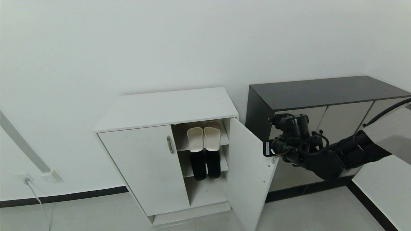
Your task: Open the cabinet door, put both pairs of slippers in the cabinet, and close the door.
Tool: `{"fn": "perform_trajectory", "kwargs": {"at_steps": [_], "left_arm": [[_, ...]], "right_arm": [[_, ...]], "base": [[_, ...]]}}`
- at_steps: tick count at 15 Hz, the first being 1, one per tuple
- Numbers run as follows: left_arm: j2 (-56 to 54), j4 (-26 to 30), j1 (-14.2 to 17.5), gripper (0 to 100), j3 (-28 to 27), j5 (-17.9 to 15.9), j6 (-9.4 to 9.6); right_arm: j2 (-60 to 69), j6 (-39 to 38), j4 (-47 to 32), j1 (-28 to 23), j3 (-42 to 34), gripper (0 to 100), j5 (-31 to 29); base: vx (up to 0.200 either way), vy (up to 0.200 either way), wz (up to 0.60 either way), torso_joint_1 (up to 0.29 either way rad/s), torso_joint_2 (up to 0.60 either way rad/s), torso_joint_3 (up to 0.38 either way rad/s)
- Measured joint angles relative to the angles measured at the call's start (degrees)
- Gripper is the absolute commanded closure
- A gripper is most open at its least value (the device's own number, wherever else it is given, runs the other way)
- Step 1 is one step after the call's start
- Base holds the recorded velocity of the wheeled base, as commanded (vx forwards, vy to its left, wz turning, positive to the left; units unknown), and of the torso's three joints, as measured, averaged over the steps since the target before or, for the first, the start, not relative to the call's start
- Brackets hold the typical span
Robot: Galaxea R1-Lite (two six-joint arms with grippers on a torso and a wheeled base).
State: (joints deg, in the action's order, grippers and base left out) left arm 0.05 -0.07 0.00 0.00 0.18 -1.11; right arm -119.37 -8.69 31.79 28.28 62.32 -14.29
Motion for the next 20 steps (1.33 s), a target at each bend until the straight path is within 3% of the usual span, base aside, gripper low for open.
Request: {"fn": "perform_trajectory", "kwargs": {"at_steps": [6, 9, 12, 18, 20], "left_arm": [[0.00, 0.00, 0.00, 100, 0.00, 0.04, 0.00], [0.00, 0.00, 0.00, 100, 0.00, 0.04, -0.01], [0.00, 0.00, -0.02, 100, 0.00, 0.06, -0.01], [0.00, 0.05, 0.00, 100, 0.00, -0.02, -0.01], [0.00, 0.00, 0.00, 100, 0.00, 0.02, -0.01]], "right_arm": [[4.29, -1.90, 4.34, 9.62, -7.22, 100, 2.11], [6.28, 1.08, 14.87, 10.39, -12.54, 100, 7.14], [6.89, 2.54, 20.18, 10.52, -16.63, 100, 7.83], [6.63, 2.67, 21.11, 11.57, -19.21, 100, 9.64], [6.50, 2.67, 22.17, 11.62, -20.43, 100, 12.57]], "base": [[0.000, 0.000, 0.00, 0.000, 0.00, 0.000], [0.000, 0.000, 0.00, 0.000, 0.00, 0.000], [0.000, 0.000, 0.00, 0.000, 0.00, 0.000], [0.000, 0.000, 0.60, 0.004, 0.00, 0.005], [0.000, 0.000, 0.00, 0.000, 0.00, 0.000]]}}
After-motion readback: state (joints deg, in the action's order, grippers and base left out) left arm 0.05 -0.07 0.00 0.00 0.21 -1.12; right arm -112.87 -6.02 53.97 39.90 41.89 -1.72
